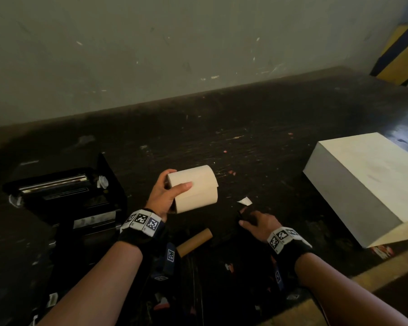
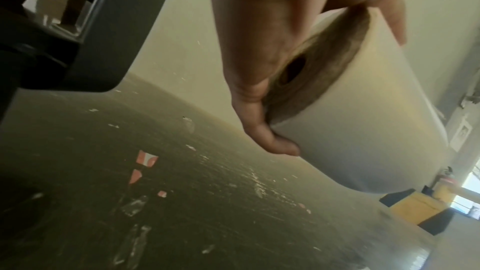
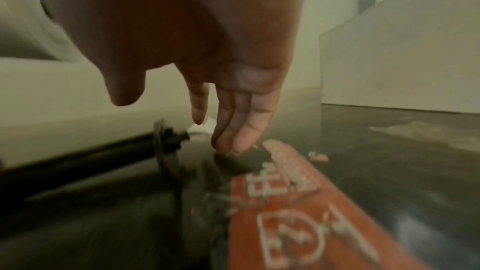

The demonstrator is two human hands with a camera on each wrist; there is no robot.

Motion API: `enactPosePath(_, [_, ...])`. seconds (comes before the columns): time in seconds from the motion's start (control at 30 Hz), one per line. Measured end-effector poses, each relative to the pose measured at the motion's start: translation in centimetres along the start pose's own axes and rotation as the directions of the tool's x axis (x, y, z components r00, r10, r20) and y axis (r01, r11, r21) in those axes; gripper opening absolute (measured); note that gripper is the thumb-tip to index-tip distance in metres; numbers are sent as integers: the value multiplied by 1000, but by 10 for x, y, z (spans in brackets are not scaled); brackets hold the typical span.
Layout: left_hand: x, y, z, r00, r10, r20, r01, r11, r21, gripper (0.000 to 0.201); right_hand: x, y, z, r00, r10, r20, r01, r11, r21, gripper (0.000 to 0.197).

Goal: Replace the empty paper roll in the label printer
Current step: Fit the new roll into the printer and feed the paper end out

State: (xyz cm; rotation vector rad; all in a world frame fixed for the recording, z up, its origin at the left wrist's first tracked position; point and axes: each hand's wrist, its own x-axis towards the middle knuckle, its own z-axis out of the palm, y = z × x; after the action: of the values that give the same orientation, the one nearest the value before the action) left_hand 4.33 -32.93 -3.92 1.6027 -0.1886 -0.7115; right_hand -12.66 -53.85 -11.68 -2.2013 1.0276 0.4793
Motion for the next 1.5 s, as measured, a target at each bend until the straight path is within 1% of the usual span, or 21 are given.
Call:
enactPosePath(0.07, [-1, -3, -1, 1000, 0, -8, 0, 1000, 3, 41, 6, 1, 9, 1000, -25, -11, 25, 999, -27, 58])
enactPosePath(0.17, [-3, -7, -4, 1000, -4, -14, 4, 1000, -4, 41, 8, 1, 15, 998, -50, -31, 46, 992, -118, 54])
enactPosePath(0.23, [-4, -8, -6, 1000, -2, -22, 2, 1000, -7, 41, 11, 3, 16, 998, -50, -23, 47, 992, -116, 49])
enactPosePath(0.3, [-4, -6, -9, 1000, 0, -30, 0, 1000, -7, 42, 13, 6, 15, 999, -48, -10, 48, 999, -15, 46])
enactPosePath(0.37, [-3, -5, -11, 999, -2, -33, 1, 1000, -14, 42, 14, 11, 11, 997, -66, -34, 71, 986, 149, 42])
enactPosePath(0.43, [-1, -4, -12, 999, -6, -35, 5, 1000, -22, 42, 12, 15, 6, 992, -95, -87, 115, 957, 266, 39])
enactPosePath(0.53, [0, -2, -10, 999, -10, -31, 8, 999, -51, 40, 6, 19, -9, 976, -95, -198, 157, 932, 325, 41])
enactPosePath(0.6, [1, -1, -8, 1000, -14, -11, 13, 996, -86, 39, 0, 22, -24, 951, -83, -298, 182, 930, 319, 42])
enactPosePath(0.63, [2, 0, -6, 1000, -13, 0, 13, 995, -103, 39, -3, 22, -34, 931, -83, -356, 206, 924, 323, 42])
enactPosePath(0.73, [5, 6, -3, 999, -10, 43, 16, 990, -139, 46, -15, 16, -66, 841, -89, -534, 313, 885, 345, 42])
enactPosePath(0.8, [7, 11, -1, 997, -14, 70, 24, 988, -152, 48, -23, 6, -86, 785, -76, -614, 372, 851, 371, 44])
enactPosePath(0.87, [10, 16, 0, 995, -19, 102, 37, 984, -172, 46, -29, -6, -100, 747, -77, -660, 437, 806, 400, 46])
enactPosePath(0.97, [12, 21, 3, 990, -41, 138, 68, 978, -198, 42, -32, -23, -109, 710, -118, -695, 535, 732, 423, 46])
enactPosePath(1.1, [10, 25, 6, 984, -58, 167, 95, 971, -221, 33, -30, -38, -108, 710, -134, -692, 590, 650, 479, 48])
enactPosePath(1.17, [8, 24, 5, 983, -60, 173, 99, 970, -223, 33, -30, -43, -106, 706, -153, -692, 601, 647, 470, 48])
enactPosePath(1.27, [7, 20, 1, 984, -60, 167, 102, 962, -254, 39, -27, -48, -102, 697, -169, -697, 613, 645, 456, 48])
enactPosePath(1.4, [7, 20, -4, 985, -53, 164, 100, 951, -293, 32, -22, -52, -93, 678, -201, -707, 638, 639, 430, 48])
enactPosePath(1.5, [7, 22, -6, 984, -43, 175, 95, 949, -301, 35, -22, -55, -91, 663, -195, -723, 654, 621, 432, 45])
